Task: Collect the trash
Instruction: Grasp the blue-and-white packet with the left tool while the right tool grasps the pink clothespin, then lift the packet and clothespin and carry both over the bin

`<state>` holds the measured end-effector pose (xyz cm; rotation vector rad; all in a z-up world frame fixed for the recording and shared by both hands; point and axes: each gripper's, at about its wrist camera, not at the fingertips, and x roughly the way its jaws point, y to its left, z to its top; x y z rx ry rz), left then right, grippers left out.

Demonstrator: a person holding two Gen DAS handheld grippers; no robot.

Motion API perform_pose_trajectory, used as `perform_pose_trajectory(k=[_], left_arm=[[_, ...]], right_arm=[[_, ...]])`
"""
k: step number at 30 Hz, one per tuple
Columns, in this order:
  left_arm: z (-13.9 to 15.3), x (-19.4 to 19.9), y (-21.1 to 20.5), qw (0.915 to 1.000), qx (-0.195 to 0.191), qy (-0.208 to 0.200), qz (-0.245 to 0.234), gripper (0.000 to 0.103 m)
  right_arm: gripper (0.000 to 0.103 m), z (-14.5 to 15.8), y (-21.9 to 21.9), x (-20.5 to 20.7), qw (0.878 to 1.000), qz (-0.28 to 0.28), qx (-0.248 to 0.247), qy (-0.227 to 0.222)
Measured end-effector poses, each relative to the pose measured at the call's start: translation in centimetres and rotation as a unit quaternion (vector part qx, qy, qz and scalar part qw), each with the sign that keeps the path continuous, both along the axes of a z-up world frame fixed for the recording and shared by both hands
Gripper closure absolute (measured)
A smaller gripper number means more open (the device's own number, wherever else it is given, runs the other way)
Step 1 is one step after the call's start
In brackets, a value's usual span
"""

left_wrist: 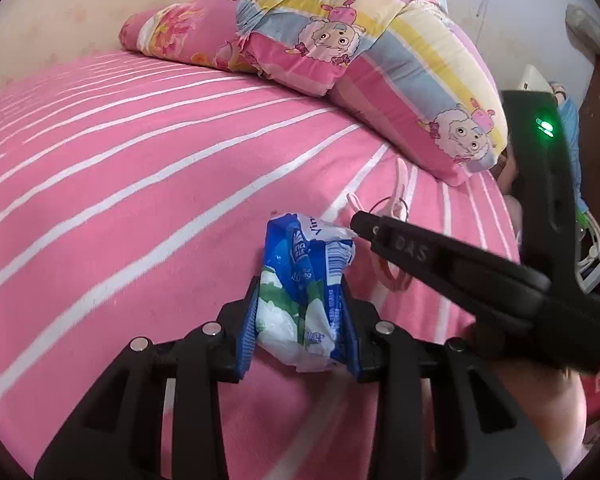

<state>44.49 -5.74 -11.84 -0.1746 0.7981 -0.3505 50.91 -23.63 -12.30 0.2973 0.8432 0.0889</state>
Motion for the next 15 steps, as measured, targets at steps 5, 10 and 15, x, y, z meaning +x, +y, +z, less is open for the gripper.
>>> perform_pose_trajectory(k=[5,10,15], left_arm=[[0.6,-2.4,0.3,0.9999,-0.012,0.000,0.007,0.069],[1.3,-5.6,1.3,0.9994,-0.027,0.003,0.019,0.069],[2.2,-9.5,2.0,0.9987,-0.042,0.003,0.028,0.069]], right_arm=[[0.090,0.7,0.5,-2.4,1.000,0.011,0.004,0.008],[0.090,2.0,0.9,-6.1,1.000,0.020,0.013,0.004],[0.089,2.9,0.5,-10.5,0.999,0.022,0.039,0.010]])
